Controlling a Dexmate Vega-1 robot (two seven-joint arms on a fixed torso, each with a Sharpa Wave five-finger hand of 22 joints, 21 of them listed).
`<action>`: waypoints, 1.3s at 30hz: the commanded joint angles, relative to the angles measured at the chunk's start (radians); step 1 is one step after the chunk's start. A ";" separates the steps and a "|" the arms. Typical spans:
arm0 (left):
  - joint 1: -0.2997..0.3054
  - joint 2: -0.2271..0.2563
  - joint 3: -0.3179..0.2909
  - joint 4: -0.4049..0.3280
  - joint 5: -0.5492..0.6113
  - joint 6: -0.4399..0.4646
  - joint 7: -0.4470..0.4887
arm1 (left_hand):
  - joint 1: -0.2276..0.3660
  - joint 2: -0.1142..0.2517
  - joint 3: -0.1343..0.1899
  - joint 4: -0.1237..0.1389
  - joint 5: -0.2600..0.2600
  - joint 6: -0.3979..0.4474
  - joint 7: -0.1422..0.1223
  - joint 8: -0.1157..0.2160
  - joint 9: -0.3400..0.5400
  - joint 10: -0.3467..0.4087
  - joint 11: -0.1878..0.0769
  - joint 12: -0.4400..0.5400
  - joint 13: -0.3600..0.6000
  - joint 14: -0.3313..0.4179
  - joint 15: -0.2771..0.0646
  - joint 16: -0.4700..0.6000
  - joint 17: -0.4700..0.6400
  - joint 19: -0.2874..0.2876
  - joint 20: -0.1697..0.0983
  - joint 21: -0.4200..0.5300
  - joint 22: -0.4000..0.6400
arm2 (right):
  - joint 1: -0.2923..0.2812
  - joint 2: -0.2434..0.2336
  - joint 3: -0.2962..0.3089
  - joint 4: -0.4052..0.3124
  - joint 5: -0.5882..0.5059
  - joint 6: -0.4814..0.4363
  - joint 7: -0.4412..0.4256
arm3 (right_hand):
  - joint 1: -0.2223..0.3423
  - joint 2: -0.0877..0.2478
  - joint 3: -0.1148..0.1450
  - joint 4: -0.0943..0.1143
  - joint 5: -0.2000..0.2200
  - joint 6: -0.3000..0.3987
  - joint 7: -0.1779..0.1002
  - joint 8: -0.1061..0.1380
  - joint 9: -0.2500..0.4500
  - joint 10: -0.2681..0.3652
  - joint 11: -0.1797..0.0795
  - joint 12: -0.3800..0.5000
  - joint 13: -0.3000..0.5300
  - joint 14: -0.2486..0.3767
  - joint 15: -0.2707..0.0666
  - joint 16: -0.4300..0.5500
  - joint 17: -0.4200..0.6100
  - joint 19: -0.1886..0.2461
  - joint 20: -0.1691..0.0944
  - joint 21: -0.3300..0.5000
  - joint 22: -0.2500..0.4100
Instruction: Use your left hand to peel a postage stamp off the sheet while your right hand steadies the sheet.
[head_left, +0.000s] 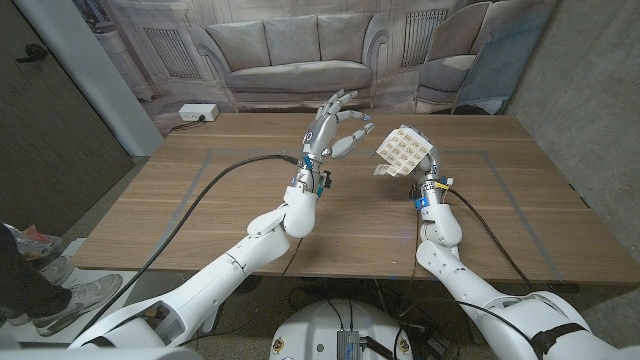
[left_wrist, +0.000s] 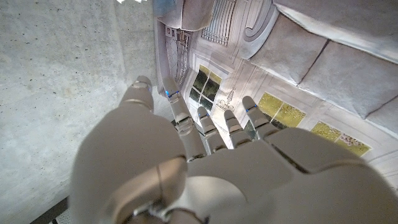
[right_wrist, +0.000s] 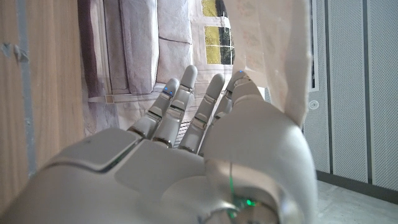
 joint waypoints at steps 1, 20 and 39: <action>-0.006 0.022 0.003 -0.082 -0.076 0.183 -0.147 | 0.009 -0.015 -0.002 -0.010 -0.006 -0.015 -0.016 -0.003 0.000 -0.025 0.010 -0.017 0.002 -0.024 0.008 -0.012 0.005 -0.012 0.012 0.000 0.000 | -0.057 -0.068 -0.046 -0.131 -0.117 -0.033 -0.131 | -0.006 0.003 0.007 0.012 0.005 -0.003 -0.003 0.106 0.292 -0.006 -0.001 -0.005 0.003 -0.009 -0.173 -0.006 0.003 -0.005 -0.105 0.008 0.001; -0.064 0.068 0.042 -0.055 -0.112 0.161 -0.236 | -0.014 -0.035 -0.030 -0.004 -0.019 -0.128 -0.043 -0.051 0.008 -0.114 0.052 -0.049 0.007 -0.088 0.051 -0.032 0.016 -0.063 0.036 -0.013 0.006 | -0.086 -0.210 -0.080 -0.442 -0.418 -0.188 -0.456 | -0.004 0.001 0.014 0.015 0.008 0.004 0.006 0.117 0.311 -0.002 0.000 -0.002 0.010 -0.004 -0.174 -0.009 0.007 -0.004 -0.098 0.019 -0.003; -0.061 -0.039 0.016 0.123 -0.189 -0.054 0.020 | 0.045 -0.011 -0.019 -0.030 -0.024 0.103 -0.025 0.032 0.000 0.038 -0.011 0.003 0.007 0.022 -0.012 0.009 0.018 0.008 0.011 0.021 0.004 | -0.054 -0.230 -0.120 -0.447 -0.481 -0.211 -0.501 | 0.002 -0.005 0.021 0.012 0.010 0.011 0.012 0.113 0.306 0.006 0.001 0.004 0.018 0.005 -0.174 -0.011 0.012 -0.001 -0.095 0.031 -0.008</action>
